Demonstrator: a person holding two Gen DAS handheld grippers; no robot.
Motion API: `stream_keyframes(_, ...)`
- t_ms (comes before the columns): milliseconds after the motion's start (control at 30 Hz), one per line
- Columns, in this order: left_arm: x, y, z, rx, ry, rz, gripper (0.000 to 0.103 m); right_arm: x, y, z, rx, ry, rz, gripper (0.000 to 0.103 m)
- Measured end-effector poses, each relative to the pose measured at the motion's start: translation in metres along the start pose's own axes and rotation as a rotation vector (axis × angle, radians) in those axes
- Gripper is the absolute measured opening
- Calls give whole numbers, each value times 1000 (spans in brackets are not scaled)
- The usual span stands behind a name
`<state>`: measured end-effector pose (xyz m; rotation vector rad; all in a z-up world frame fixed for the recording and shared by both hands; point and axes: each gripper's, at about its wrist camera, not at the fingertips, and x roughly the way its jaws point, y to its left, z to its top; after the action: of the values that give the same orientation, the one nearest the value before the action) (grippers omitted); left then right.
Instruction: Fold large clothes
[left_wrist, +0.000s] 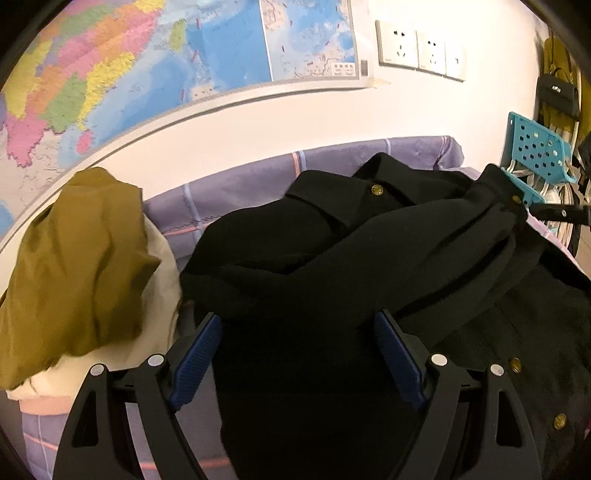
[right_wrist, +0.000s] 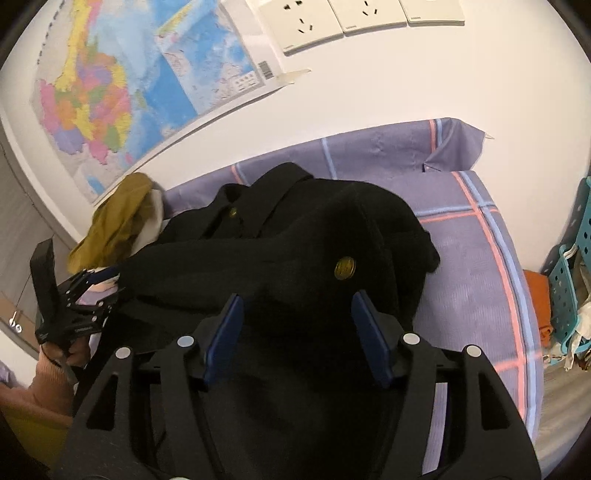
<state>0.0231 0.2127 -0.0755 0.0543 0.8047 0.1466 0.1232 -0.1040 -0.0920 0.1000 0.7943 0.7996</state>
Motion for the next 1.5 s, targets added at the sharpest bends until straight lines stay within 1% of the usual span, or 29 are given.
stream_keyframes(100,-19,4,-9,-23,-21,-12,83,-16,3,-11,-8,-3,8,65)
stream_keyframes(133,-24,5,-13,-28,-27,-17,85,-23,3,-16,-2,-6,17,70)
stream_keyframes(167,-31,8,-19,-39,-31,-24,86,-28,2,-19,1,-9,22,72)
stream_keyframes(200,-35,9,-24,-47,-32,-29,86,-37,0,-26,10,-15,33,72)
stream_keyframes(300,-50,20,-49,-90,-11,-61,86,-55,-5,-41,34,-20,37,76)
stream_keyframes(367,-57,28,-64,-117,9,-71,86,-69,-13,-56,58,-19,16,80)
stream_keyframes(400,-60,30,-70,-126,15,-72,86,-75,-18,-63,74,-17,20,81)
stream_keyframes(433,-63,33,-79,-142,24,-88,87,-78,-21,-69,88,-12,25,83)
stream_keyframes(567,-69,42,-108,-225,74,-226,88,-92,-40,-102,164,6,2,87)
stream_keyframes(633,-68,40,-120,-244,107,-262,88,-97,-48,-118,197,19,20,88)
stream_keyframes(700,-65,35,-132,-264,158,-304,88,-98,-51,-132,212,31,30,88)
stream_keyframes(733,-64,34,-135,-265,169,-320,88,-98,-53,-139,222,43,42,88)
stream_keyframes(800,-69,27,-140,-247,162,-339,88,-98,-53,-147,229,47,69,89)
stream_keyframes(867,-73,20,-143,-237,179,-425,89,-100,-51,-151,221,38,95,91)
stream_keyframes(900,-74,18,-144,-238,184,-454,92,-100,-49,-153,217,39,107,91)
stream_keyframes(1000,-76,5,-147,-224,193,-555,93,-97,-46,-154,203,48,149,92)
stream_keyframes(1033,-76,2,-147,-220,192,-572,96,-96,-44,-155,198,48,160,93)
stream_keyframes(1100,-75,-5,-146,-218,186,-605,96,-92,-40,-154,182,53,199,93)
stream_keyframes(1167,-73,-11,-145,-230,180,-614,96,-86,-33,-154,158,59,245,91)
stream_keyframes(1200,-72,-14,-144,-239,174,-610,92,-82,-28,-153,141,70,249,90)
stream_keyframes(1233,-71,-15,-141,-245,170,-592,76,-80,-25,-153,132,73,242,87)
stream_keyframes(1267,-68,-15,-139,-258,167,-550,67,-77,-23,-153,131,80,245,72)
stream_keyframes(1300,-66,-14,-138,-270,170,-508,46,-73,-22,-153,152,92,277,57)
stream_keyframes(1333,-66,-12,-137,-281,175,-464,23,-70,-24,-154,189,98,325,33)
stream_keyframes(1367,-63,-8,-137,-301,190,-441,19,-68,-24,-155,224,96,380,33)
stream_keyframes(1400,-64,-2,-137,-333,189,-451,13,-69,-16,-155,211,83,392,32)
stream_keyframes(1433,-66,3,-136,-355,179,-464,10,-71,-9,-154,195,75,391,29)
stream_keyframes(1500,-80,19,-133,-405,140,-488,9,-85,10,-148,167,31,436,26)
